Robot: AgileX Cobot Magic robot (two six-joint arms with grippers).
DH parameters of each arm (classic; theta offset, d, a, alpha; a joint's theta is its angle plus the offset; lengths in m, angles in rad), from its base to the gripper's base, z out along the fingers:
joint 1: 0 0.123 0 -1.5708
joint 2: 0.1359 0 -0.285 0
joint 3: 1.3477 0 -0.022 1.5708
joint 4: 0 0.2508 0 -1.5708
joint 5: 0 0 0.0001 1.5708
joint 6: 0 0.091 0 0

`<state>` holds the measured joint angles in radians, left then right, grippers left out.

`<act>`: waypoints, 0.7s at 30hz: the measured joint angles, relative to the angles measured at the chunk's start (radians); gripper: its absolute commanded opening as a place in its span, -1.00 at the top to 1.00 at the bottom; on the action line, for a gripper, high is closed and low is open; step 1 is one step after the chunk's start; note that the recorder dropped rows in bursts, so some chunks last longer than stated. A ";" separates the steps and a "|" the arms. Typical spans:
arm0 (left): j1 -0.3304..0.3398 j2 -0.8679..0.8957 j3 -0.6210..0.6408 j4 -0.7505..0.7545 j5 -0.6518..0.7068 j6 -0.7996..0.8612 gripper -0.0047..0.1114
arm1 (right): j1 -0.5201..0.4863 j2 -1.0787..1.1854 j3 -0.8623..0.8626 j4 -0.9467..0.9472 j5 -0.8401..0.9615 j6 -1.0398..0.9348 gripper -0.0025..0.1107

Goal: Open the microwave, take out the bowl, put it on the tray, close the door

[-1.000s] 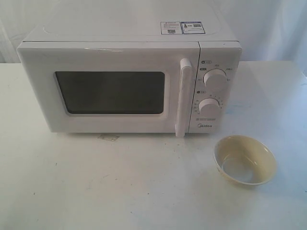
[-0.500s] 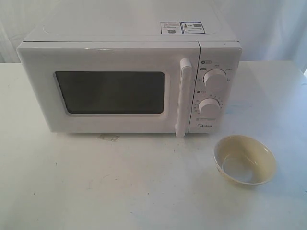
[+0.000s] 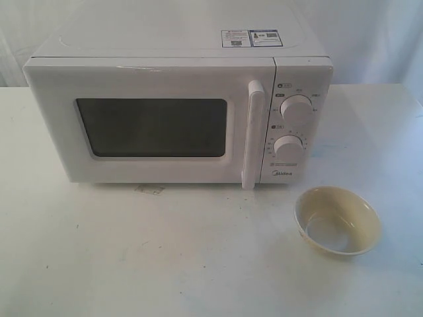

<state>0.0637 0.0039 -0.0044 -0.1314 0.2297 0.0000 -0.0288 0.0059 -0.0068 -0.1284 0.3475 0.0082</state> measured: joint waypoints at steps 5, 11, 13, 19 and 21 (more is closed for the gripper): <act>0.000 0.000 0.000 0.000 0.000 0.000 0.92 | 0.000 0.000 0.000 0.000 0.000 0.000 0.96; 0.000 0.000 0.000 0.000 0.000 0.000 0.92 | 0.000 0.000 0.000 0.000 0.000 0.000 0.96; 0.000 0.000 0.000 0.000 0.000 0.000 0.92 | 0.000 0.000 0.000 0.000 0.000 0.000 0.96; 0.000 0.000 0.000 0.000 0.000 0.000 0.92 | 0.000 0.000 0.000 0.000 0.000 0.007 0.96; 0.000 0.000 0.000 0.000 0.000 0.000 0.92 | 0.000 0.000 0.000 0.000 0.000 0.007 0.96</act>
<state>0.0637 0.0039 -0.0044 -0.1314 0.2297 0.0000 -0.0288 0.0059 -0.0068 -0.1284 0.3475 0.0152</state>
